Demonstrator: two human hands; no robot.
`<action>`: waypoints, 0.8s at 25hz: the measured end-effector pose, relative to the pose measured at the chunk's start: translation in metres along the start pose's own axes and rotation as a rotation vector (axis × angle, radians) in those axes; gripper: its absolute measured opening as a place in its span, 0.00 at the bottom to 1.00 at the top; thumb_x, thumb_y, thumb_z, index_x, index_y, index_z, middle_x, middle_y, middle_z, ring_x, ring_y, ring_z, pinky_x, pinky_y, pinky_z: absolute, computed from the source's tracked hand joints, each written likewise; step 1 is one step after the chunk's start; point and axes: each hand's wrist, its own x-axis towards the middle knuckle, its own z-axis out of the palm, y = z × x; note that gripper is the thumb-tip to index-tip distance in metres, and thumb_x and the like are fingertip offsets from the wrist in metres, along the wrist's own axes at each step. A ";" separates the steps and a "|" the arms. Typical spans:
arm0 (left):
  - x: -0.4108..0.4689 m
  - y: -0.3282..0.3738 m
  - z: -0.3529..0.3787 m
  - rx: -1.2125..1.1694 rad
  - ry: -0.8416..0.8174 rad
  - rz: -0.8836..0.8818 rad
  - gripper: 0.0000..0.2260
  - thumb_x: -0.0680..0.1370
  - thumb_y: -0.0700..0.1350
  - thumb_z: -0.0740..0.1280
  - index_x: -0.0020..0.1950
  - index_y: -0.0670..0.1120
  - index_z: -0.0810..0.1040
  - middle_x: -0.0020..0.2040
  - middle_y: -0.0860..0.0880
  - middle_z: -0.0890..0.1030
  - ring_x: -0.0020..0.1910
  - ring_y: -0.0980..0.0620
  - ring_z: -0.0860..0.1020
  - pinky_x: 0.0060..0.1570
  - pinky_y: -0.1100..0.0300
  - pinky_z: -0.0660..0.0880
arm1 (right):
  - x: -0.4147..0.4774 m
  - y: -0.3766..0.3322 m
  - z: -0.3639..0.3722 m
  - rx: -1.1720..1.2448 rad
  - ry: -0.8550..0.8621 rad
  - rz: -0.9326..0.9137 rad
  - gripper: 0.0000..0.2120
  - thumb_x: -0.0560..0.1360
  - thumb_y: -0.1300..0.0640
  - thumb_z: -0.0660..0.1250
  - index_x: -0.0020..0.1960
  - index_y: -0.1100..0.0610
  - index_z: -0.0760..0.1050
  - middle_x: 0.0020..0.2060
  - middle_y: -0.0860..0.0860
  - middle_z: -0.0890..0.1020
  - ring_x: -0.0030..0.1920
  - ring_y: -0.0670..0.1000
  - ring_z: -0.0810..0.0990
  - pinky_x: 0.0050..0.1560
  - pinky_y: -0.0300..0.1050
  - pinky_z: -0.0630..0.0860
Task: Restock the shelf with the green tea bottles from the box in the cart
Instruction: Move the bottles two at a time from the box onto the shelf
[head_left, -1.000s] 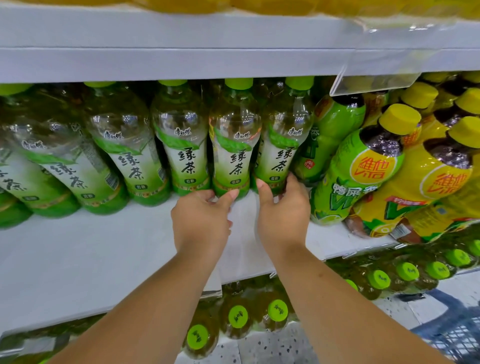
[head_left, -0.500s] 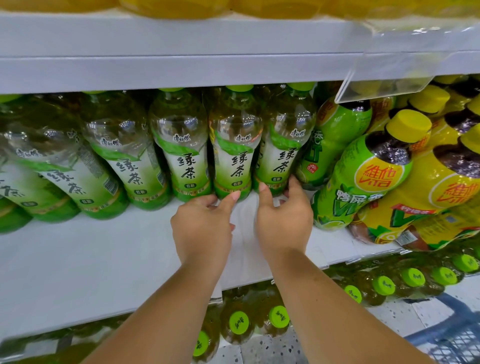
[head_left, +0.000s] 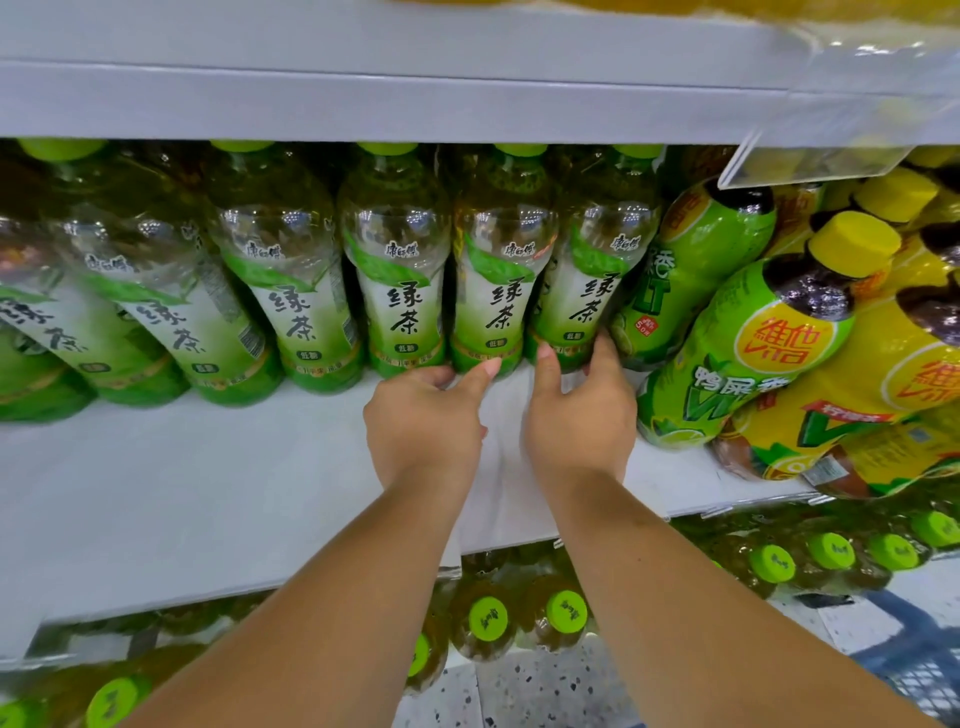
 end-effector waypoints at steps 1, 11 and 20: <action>-0.001 0.001 0.000 -0.005 -0.009 -0.006 0.26 0.65 0.64 0.77 0.55 0.49 0.86 0.40 0.52 0.86 0.23 0.55 0.82 0.43 0.50 0.84 | 0.000 0.001 0.000 0.012 -0.008 0.014 0.30 0.77 0.38 0.62 0.74 0.51 0.67 0.67 0.50 0.78 0.69 0.54 0.73 0.67 0.55 0.73; -0.029 0.001 -0.042 0.017 -0.346 -0.009 0.22 0.66 0.53 0.68 0.60 0.52 0.81 0.50 0.50 0.84 0.51 0.47 0.83 0.57 0.47 0.80 | -0.030 -0.017 -0.045 0.248 -0.283 0.200 0.20 0.81 0.50 0.64 0.71 0.53 0.70 0.58 0.44 0.79 0.59 0.44 0.78 0.64 0.39 0.71; -0.122 -0.002 -0.150 0.180 -0.474 0.053 0.18 0.83 0.55 0.61 0.71 0.52 0.73 0.62 0.57 0.76 0.54 0.59 0.74 0.43 0.76 0.68 | -0.133 -0.052 -0.126 0.202 -0.614 0.267 0.18 0.83 0.46 0.60 0.72 0.46 0.70 0.54 0.38 0.77 0.59 0.45 0.76 0.62 0.46 0.71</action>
